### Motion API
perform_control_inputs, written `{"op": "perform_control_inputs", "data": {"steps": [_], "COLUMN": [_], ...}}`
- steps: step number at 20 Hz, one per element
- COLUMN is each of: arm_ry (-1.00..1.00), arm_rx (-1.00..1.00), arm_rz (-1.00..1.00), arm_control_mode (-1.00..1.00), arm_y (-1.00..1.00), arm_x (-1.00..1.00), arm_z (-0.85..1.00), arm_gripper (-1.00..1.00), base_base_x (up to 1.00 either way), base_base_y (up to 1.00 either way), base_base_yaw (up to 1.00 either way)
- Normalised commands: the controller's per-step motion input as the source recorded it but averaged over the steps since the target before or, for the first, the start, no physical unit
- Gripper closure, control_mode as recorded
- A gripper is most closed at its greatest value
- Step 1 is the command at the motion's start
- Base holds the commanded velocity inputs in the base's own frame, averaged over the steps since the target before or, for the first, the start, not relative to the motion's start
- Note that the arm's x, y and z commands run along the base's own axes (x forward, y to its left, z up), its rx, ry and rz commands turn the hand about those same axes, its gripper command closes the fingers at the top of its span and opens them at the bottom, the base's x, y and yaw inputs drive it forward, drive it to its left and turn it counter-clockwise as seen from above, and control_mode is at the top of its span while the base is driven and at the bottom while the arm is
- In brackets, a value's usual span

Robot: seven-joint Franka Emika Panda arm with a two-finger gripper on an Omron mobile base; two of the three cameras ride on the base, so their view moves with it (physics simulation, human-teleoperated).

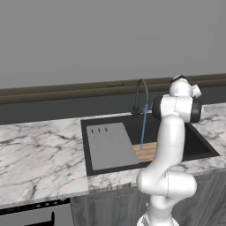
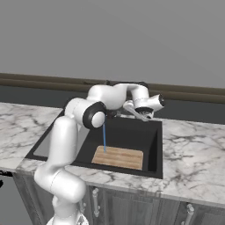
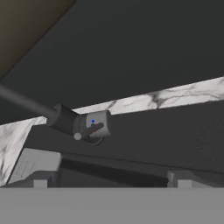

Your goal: Turn on the sink faucet with hot water and rinse the cutting board for ten seconds, then turn off the faucet. Push the cutting board to reach the water if necessary.

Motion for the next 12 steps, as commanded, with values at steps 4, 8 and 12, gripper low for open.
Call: {"op": "perform_control_inputs", "data": {"steps": [4,8,12], "arm_ry": [0.0,0.0,0.0], "arm_rx": [0.0,0.0,0.0], "arm_rz": [0.03,0.02,0.01], "arm_control_mode": [-1.0,-1.0,-1.0], "arm_y": [0.0,0.0,0.0], "arm_x": [0.16,0.04,0.12], "arm_z": [0.0,0.0,0.0], "arm_gripper": [-1.0,-1.0,-1.0], "base_base_x": [0.0,0.0,0.0], "base_base_y": [0.0,0.0,0.0], "base_base_yaw": [0.0,0.0,0.0]}}
